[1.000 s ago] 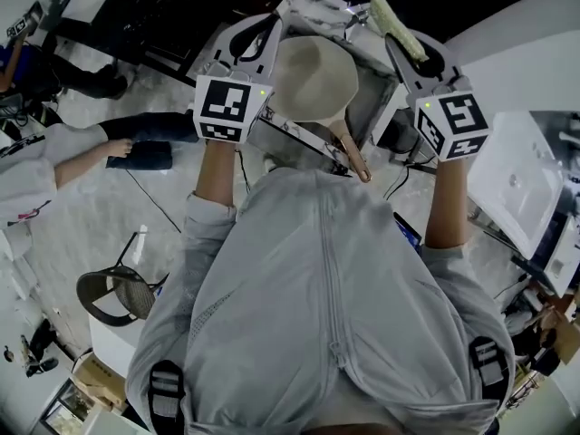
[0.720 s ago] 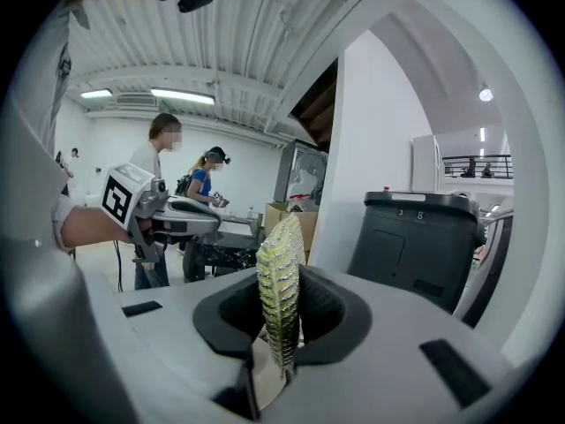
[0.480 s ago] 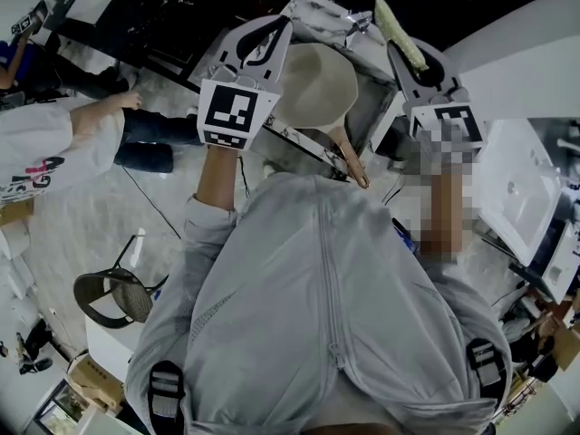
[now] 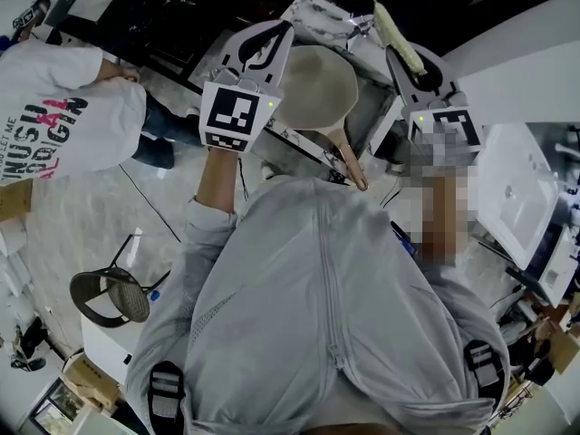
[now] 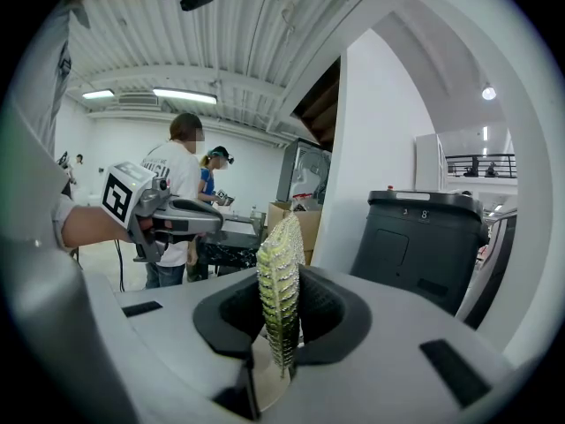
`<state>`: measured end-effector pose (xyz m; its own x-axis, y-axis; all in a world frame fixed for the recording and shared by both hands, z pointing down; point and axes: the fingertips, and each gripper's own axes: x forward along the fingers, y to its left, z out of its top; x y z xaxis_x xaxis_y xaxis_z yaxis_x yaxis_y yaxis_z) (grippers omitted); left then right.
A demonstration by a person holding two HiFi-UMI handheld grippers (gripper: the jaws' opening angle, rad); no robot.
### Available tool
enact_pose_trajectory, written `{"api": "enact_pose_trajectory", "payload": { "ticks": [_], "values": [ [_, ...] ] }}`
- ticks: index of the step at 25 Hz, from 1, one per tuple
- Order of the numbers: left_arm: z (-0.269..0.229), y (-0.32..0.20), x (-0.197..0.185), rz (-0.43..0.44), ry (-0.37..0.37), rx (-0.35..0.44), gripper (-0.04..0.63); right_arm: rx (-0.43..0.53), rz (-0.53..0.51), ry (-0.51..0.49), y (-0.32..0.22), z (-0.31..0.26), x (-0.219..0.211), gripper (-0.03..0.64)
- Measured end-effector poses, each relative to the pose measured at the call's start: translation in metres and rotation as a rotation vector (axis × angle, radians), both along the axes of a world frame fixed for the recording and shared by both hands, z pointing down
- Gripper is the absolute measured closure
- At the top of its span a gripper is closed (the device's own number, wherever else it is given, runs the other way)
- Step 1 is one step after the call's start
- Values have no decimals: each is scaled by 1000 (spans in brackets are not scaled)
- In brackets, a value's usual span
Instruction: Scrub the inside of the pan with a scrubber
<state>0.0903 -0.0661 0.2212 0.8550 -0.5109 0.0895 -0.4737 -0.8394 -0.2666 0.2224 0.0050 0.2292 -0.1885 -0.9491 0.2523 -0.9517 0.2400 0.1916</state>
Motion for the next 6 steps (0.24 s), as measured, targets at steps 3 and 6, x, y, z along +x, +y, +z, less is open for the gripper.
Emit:
{"api": "enact_pose_trajectory", "payload": {
  "ticks": [3,6],
  "values": [
    [2,0,-1,-1,2,-2,571,-2,1,1,0,1,0,532],
    [5,-2,-3,-3,1,-5,572,-4,3,0,0,3,-1,532]
  ]
}}
